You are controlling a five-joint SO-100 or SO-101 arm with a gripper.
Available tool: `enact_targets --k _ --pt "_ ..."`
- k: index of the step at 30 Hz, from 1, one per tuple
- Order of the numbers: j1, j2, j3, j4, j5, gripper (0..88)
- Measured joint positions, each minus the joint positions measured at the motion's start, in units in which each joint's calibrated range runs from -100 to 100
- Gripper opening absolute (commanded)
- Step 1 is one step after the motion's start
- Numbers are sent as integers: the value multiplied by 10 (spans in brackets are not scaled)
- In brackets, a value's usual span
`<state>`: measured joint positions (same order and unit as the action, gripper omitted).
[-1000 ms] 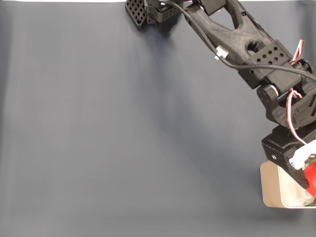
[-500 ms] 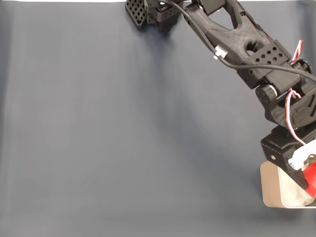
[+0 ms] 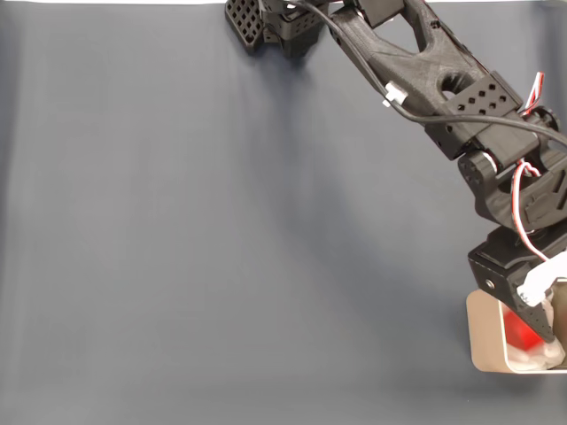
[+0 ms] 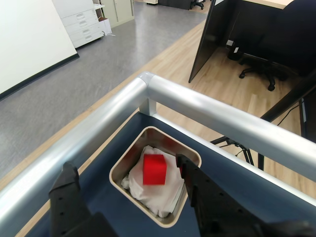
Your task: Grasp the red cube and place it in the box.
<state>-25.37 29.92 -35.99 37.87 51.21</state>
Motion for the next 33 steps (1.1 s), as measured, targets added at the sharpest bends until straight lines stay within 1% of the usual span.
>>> enact_targets --k 29,31,32,33 --pt "0 0 -1 -7 0 446" --pt "0 0 -1 -7 0 435" --pt "0 0 -1 -7 0 416" --pt "0 0 -1 -7 0 378"
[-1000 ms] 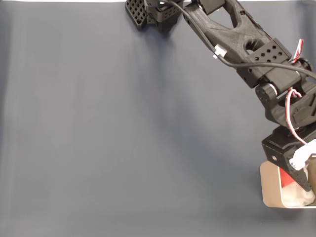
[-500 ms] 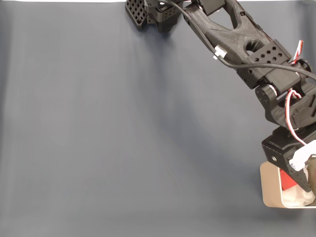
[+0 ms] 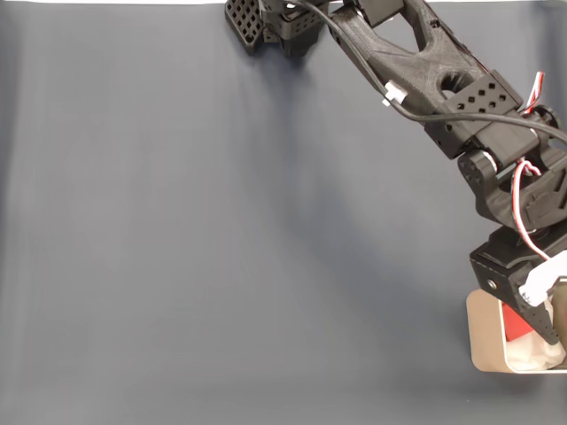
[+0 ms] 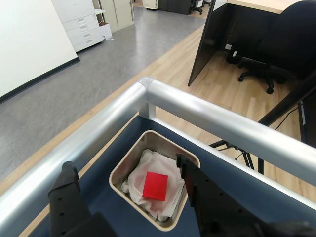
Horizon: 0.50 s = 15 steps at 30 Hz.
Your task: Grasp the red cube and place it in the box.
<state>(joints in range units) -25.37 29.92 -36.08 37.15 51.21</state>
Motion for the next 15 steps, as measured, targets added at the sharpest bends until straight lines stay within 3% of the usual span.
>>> enact_targets --k 5,15 --pt "1 0 0 0 4 0" --pt "104 -67 78 -36 0 0"
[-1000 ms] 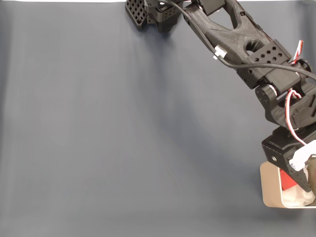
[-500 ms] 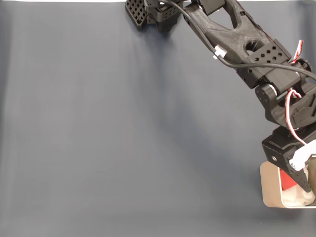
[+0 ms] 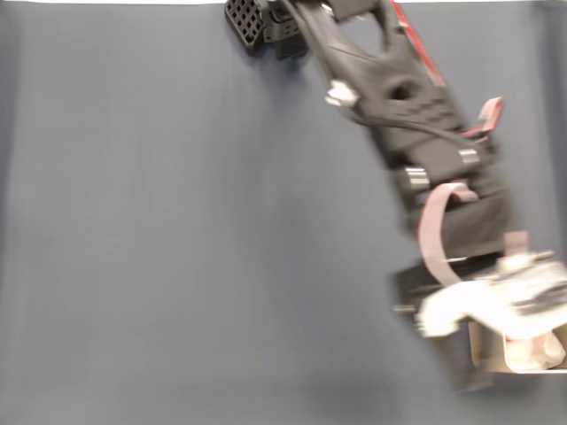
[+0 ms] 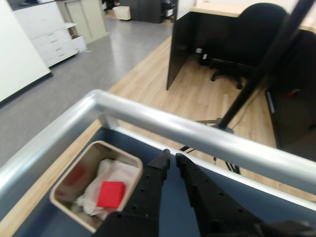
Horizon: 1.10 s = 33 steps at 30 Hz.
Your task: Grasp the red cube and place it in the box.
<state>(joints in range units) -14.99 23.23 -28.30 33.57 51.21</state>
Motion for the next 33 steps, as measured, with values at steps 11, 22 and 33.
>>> enact_targets --k 11,22,33 --pt "152 -429 508 -56 -2 0" --pt "156 -965 1071 -43 -14 0" --pt "157 -1214 1274 193 -18 0"
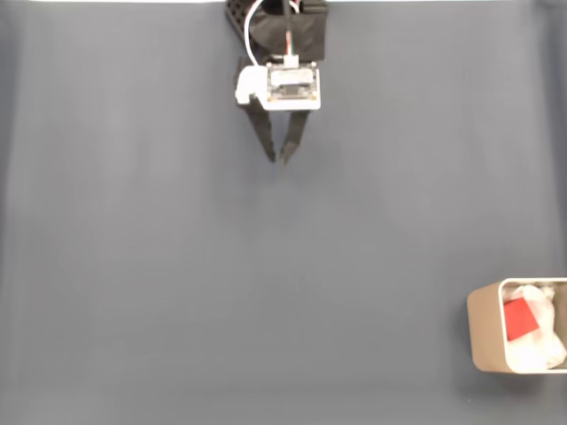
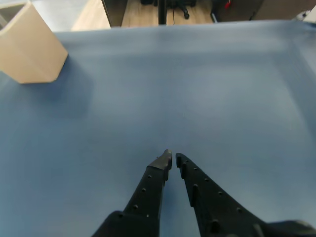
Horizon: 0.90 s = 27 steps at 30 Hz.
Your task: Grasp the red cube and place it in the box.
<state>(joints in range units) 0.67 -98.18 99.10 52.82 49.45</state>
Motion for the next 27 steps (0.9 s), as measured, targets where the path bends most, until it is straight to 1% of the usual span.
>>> enact_targets --k 5,10,15,27 --pt "0 -10 3 130 -1 0" --pt "0 -11 3 194 0 0" --pt "0 -18 3 217 -2 0" --pt "0 -18 3 218 -2 0"
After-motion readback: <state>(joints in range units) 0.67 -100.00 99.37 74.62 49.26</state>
